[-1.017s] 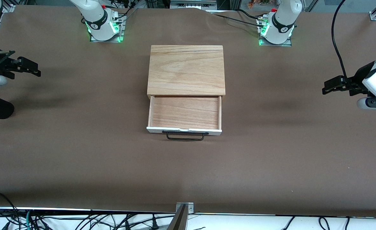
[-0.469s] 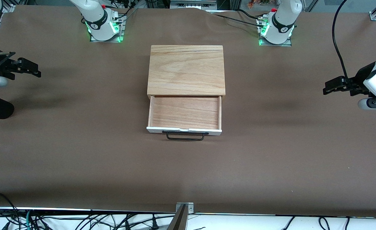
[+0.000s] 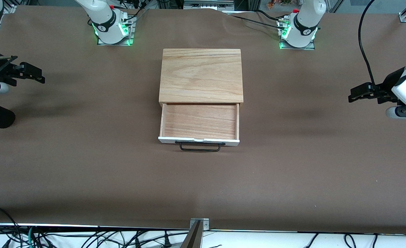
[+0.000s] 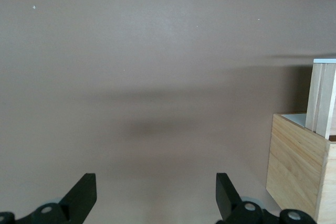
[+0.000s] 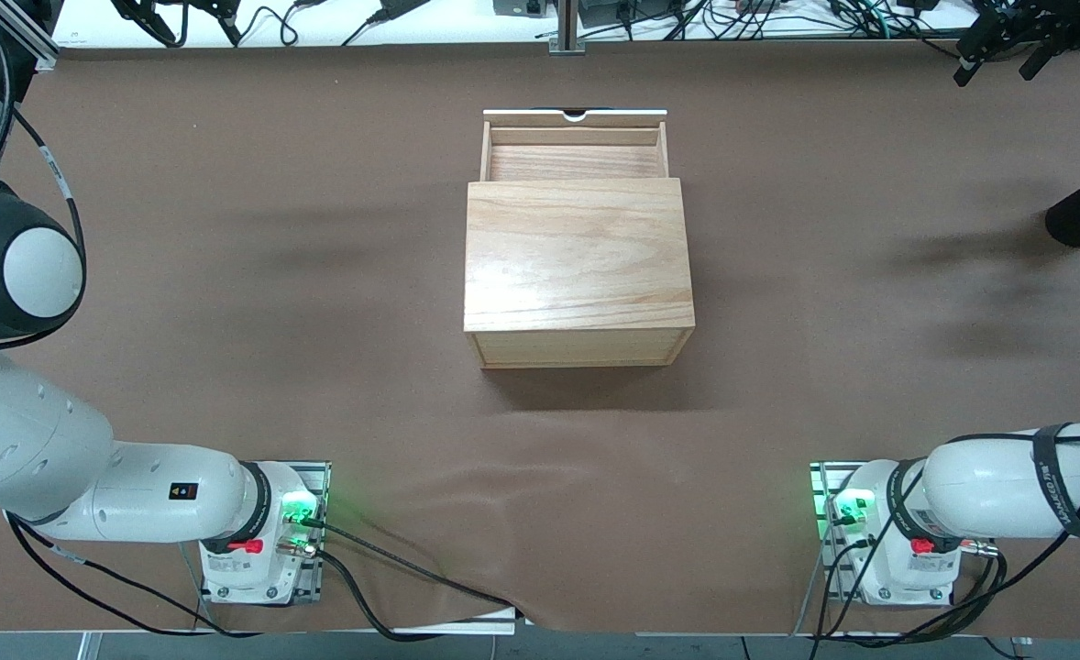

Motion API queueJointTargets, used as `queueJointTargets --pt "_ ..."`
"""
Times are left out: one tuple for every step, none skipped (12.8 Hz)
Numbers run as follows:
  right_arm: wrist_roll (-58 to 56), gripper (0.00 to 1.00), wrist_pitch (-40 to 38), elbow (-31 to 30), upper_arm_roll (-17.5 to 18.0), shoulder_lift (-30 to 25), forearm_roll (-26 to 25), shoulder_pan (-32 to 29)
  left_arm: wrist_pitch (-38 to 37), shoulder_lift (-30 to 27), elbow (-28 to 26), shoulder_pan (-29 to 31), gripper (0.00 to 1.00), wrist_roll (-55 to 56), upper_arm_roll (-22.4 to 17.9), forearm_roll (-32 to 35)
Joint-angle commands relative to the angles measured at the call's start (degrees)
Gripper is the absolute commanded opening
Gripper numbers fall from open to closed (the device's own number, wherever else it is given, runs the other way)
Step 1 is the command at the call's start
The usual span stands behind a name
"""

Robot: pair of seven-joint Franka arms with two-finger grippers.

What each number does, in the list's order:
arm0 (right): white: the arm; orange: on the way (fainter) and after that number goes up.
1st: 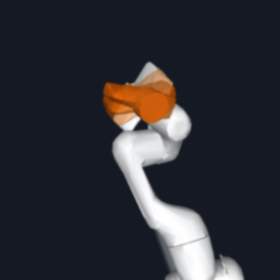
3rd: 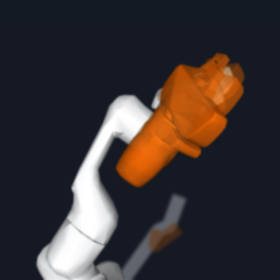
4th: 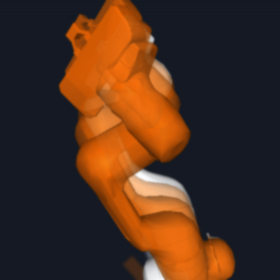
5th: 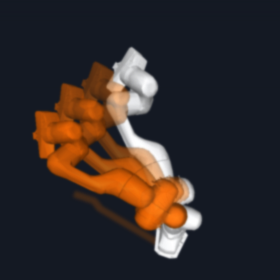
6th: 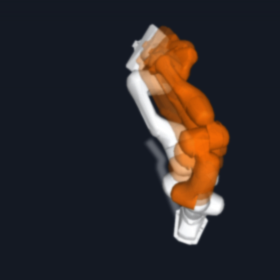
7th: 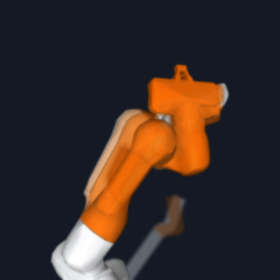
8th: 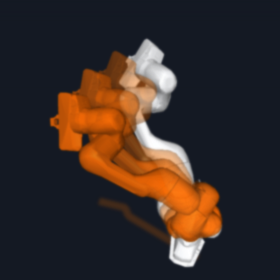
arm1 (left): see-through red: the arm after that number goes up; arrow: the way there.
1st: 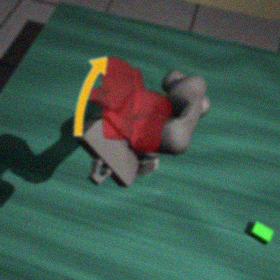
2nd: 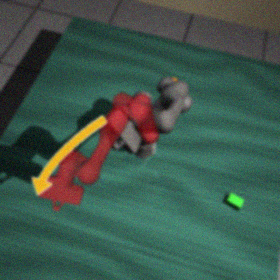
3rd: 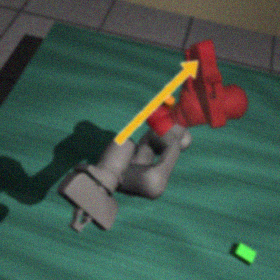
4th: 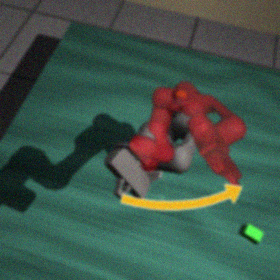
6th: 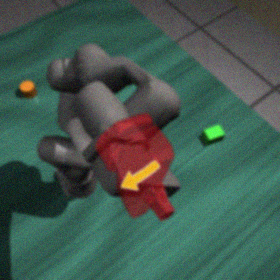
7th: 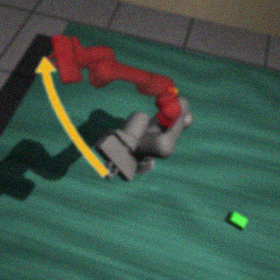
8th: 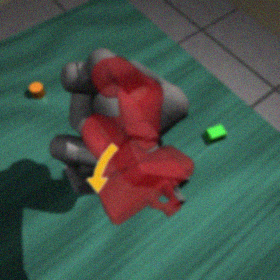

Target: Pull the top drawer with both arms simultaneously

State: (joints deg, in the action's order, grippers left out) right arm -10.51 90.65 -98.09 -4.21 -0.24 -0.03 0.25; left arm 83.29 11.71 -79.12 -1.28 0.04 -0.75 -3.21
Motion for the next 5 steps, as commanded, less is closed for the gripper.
queueJointTargets --pt "-0.3 1.0 -1.09 1.68 0.26 0.68 -0.41 0.36 0.29 -0.28 -0.06 -0.57 1.0 1.1 0.31 1.37" --pt "-0.3 1.0 -1.0 1.68 0.17 0.68 -0.41 0.45 0.29 -0.28 -0.06 -0.57 1.0 1.01 0.31 1.37" --pt "-0.21 1.0 -1.0 1.68 0.25 0.68 -0.41 0.45 0.38 -0.28 -0.06 -0.65 1.0 1.1 0.31 1.45" --pt "-0.21 1.0 -0.91 1.68 0.26 0.68 -0.41 0.45 0.29 -0.28 -0.06 -0.65 1.0 1.1 0.31 1.46" --pt "-0.21 1.0 -0.82 1.68 0.26 0.68 -0.41 0.54 0.38 -0.28 -0.06 -0.65 1.0 1.1 0.31 1.46"
